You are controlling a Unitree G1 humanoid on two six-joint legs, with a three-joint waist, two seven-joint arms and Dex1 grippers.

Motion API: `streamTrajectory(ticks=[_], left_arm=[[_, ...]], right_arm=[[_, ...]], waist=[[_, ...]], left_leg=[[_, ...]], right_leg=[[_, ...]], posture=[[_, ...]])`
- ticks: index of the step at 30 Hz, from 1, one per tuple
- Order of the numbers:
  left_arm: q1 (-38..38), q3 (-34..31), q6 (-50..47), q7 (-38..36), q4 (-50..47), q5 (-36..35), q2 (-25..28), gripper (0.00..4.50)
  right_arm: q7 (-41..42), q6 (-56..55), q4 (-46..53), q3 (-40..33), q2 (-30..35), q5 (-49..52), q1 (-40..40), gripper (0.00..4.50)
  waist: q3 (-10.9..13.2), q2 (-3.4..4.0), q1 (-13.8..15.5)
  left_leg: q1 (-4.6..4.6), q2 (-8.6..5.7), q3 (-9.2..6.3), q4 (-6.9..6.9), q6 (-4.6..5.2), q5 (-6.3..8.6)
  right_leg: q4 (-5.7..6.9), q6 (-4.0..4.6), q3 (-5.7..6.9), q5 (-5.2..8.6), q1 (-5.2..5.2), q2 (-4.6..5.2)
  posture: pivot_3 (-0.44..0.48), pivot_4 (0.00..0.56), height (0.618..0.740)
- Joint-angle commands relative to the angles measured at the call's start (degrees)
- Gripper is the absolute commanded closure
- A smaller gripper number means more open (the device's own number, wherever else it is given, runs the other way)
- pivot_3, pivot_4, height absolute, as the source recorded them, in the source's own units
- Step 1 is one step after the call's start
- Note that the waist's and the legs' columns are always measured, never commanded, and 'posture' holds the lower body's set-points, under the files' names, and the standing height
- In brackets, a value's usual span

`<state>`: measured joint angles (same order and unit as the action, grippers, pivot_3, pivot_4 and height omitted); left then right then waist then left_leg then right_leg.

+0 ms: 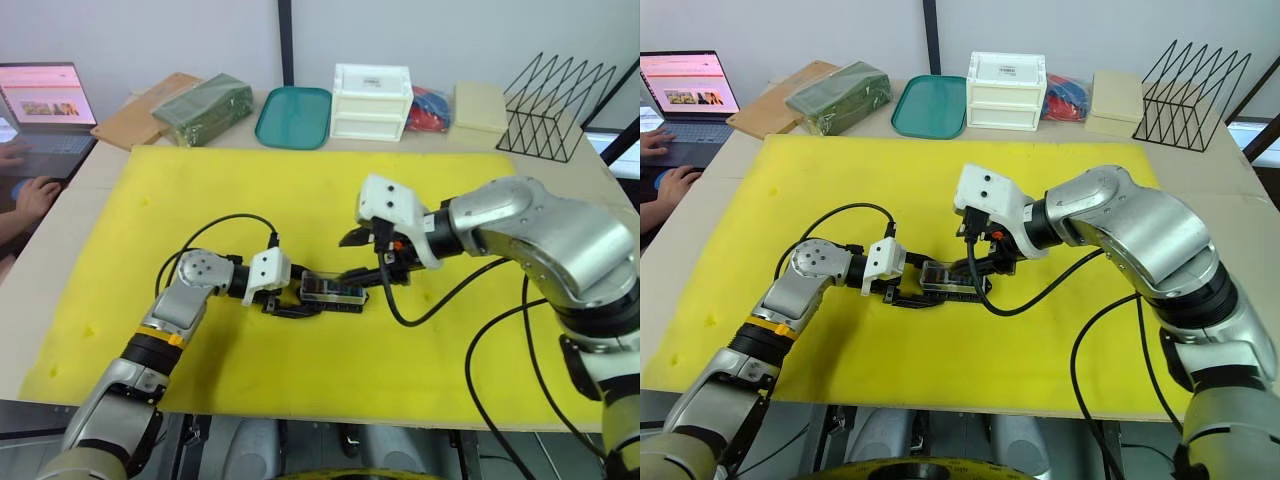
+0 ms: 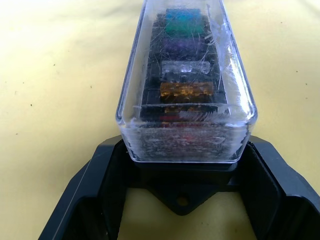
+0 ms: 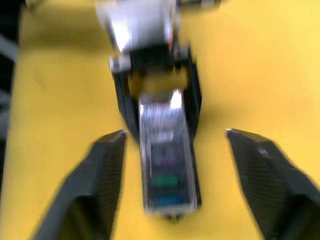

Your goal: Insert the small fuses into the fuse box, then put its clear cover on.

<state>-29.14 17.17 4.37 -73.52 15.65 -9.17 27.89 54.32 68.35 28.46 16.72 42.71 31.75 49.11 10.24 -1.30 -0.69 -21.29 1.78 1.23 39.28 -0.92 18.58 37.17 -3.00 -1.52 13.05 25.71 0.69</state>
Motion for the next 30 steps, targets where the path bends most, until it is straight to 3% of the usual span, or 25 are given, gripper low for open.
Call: streamTrajectory(ticks=[1, 6, 18, 25, 27, 30], left_arm=[[-0.5, -0.3, -0.2, 1.8, 1.4, 1.8, 0.0, 1.74], [-0.9, -0.6, -0.6, 2.5, 1.7, 1.8, -0.1, 1.74], [-0.9, -0.8, -1.2, 2.7, 1.4, 1.8, 0.1, 1.74], [-0.8, -0.8, -1.3, 2.6, 1.0, 1.9, 0.1, 1.74], [-0.8, -0.8, -1.4, 2.6, 0.9, 2.0, 0.1, 1.74], [-0.6, -0.9, -1.5, 2.7, 0.7, 2.1, 0.0, 1.74]], right_arm=[[-0.9, -4.8, 0.4, -1.6, -0.6, -0.5, -2.6, 2.76], [-2.6, -11.5, -1.5, -4.5, -4.3, 0.2, -9.7, 4.47], [-2.9, -18.5, -4.7, -3.7, -6.1, -1.3, -14.6, 4.47], [0.0, -23.3, -11.2, 12.1, 0.7, -14.8, -21.6, 4.47], [0.5, -22.3, -10.9, 10.9, 0.6, -13.3, -21.7, 4.47], [0.2, -21.4, -10.5, 8.9, -0.1, -12.3, -20.3, 4.47]], waist=[[0.0, 0.0, 0.0], [0.0, -0.02, 0.0], [0.0, -0.02, 0.0], [-0.4, 0.09, -0.1], [-0.6, 0.01, -0.2], [-0.7, 0.05, -0.3]], left_leg=[[-0.01, 0.0, 0.01, 0.0, 0.0, 0.0], [0.03, 0.0, -0.04, 0.0, 0.0, 0.0], [0.08, 0.0, -0.03, 0.01, 0.0, 0.0], [0.38, -0.02, 0.0, 0.01, 0.0, 0.0], [1.07, 0.0, -0.03, -0.12, 0.06, 0.04], [1.16, 0.02, 0.01, -0.12, 0.07, 0.04]], right_leg=[[-0.01, 0.0, 0.0, 0.0, 0.0, 0.01], [-0.01, 0.0, 0.03, 0.0, -0.05, -0.01], [-0.01, 0.0, 0.03, 0.0, -0.1, 0.0], [-0.03, -0.01, 0.01, 0.01, -0.36, -0.02], [-0.2, -0.01, 0.04, 0.07, -1.05, -0.06], [-0.23, 0.14, 0.0, 0.18, -1.13, -0.08]], posture=[[0.0, 0.15, 0.74], [0.0, 0.15, 0.74], [0.0, 0.15, 0.74], [0.0, 0.15, 0.74], [0.0, 0.15, 0.74], [0.0, 0.15, 0.74]])
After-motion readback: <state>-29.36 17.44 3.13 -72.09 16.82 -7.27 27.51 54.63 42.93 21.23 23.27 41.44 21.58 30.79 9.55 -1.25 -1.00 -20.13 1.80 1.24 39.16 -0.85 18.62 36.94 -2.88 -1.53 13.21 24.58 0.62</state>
